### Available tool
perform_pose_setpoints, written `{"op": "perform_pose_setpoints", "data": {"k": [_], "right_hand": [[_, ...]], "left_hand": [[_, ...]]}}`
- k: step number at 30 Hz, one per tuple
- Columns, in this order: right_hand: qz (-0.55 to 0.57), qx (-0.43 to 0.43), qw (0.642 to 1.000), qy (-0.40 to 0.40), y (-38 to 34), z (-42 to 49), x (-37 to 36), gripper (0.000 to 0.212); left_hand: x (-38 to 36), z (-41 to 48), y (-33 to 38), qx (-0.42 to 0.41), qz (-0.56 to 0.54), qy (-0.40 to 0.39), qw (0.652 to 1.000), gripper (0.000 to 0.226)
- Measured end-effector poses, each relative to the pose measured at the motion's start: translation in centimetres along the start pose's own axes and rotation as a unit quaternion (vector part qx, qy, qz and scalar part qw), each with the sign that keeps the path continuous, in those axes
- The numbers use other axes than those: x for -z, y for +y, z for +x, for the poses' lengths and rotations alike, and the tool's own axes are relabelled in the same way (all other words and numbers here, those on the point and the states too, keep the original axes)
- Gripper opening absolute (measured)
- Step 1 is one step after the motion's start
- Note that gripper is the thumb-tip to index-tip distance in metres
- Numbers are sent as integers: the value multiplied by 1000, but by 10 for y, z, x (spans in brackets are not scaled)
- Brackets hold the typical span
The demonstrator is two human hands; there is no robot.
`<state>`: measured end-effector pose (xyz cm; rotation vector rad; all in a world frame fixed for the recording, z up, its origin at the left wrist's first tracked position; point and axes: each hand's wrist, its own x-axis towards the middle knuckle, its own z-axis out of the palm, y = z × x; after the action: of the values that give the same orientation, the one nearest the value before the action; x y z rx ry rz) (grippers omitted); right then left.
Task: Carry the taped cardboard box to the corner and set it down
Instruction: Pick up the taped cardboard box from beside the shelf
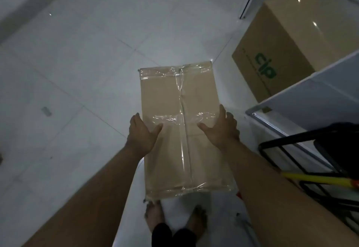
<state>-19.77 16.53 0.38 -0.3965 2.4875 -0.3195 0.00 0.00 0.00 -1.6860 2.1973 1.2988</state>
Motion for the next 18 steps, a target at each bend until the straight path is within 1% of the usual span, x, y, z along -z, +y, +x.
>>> {"op": "perform_pose_setpoints", "data": {"k": [3,5,7,8,12,14,18], "right_hand": [[22,-37,999,1,10,12,-26,129],[54,-50,997,-4,18,17,-44,130],[63,-43,997,10,23,20,-56,126],[55,-34,998,18,23,20,-58,124],[87,-31,995,30,23,21,-61,125],[95,-25,995,33,21,17,-56,124],[88,-9,995,42,13,3,-30,122]], "left_hand": [[-17,19,-18,53,-44,-8,998,107],[-28,28,-30,69,-58,-18,996,96],[-36,33,-37,58,-70,-18,996,80],[-37,32,-37,57,-77,-15,995,78],[-43,32,-31,90,-110,6,990,96],[-42,29,-29,100,-125,21,987,97],[-26,18,-16,90,-132,56,986,94]]}}
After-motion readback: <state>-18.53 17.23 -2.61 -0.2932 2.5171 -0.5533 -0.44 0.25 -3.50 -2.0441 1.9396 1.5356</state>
